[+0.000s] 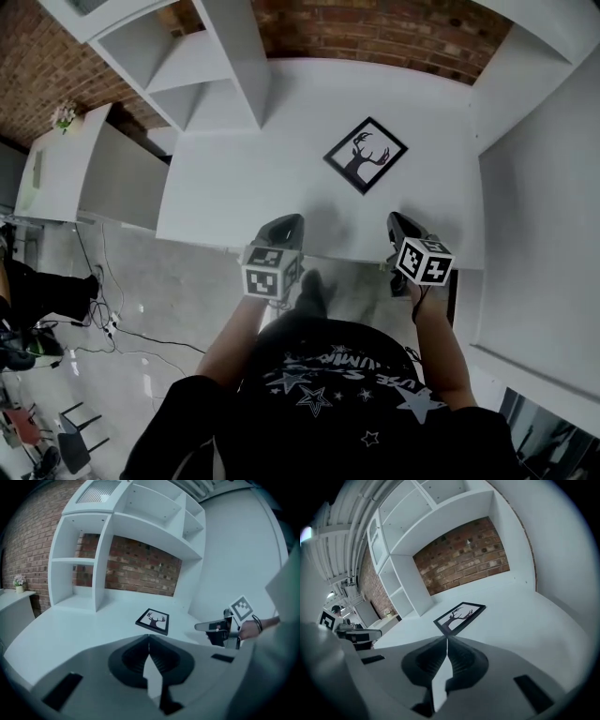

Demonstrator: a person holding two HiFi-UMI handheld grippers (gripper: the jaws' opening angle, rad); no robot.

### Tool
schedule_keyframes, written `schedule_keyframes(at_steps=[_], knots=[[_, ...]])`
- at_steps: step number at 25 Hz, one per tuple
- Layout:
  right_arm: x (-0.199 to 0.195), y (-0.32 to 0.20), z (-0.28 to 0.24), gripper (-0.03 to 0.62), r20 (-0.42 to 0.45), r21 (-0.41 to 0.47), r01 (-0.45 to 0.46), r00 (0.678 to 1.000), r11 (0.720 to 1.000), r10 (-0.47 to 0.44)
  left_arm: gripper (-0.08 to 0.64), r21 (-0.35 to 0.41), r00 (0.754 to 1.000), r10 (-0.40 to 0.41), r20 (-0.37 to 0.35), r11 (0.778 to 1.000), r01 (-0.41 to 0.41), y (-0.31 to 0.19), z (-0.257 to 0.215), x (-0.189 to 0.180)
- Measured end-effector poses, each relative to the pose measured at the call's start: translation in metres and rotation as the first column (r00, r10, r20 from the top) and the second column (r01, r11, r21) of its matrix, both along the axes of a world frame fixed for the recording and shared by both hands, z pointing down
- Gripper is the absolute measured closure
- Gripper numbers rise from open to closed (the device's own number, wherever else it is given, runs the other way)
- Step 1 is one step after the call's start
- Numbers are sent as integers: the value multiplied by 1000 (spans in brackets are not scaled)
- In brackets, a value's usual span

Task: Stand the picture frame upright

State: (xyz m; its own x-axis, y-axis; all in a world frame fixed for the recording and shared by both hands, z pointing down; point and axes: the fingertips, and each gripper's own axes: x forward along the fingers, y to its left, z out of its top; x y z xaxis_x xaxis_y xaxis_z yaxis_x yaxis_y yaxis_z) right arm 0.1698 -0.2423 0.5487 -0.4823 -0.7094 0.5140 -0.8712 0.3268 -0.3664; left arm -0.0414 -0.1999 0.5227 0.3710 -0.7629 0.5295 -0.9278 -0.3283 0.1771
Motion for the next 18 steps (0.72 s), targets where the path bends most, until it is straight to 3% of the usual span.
schedule_keyframes(at_steps=[7, 18], knots=[[-8, -42, 23, 575, -55, -92, -75, 996, 993, 70, 541, -20, 999, 31, -22, 999, -32, -49, 6, -19], [-13, -99, 45, 575, -82, -196, -211, 977, 958, 198, 541, -36, 995, 84, -59, 996, -86, -101, 21, -40]])
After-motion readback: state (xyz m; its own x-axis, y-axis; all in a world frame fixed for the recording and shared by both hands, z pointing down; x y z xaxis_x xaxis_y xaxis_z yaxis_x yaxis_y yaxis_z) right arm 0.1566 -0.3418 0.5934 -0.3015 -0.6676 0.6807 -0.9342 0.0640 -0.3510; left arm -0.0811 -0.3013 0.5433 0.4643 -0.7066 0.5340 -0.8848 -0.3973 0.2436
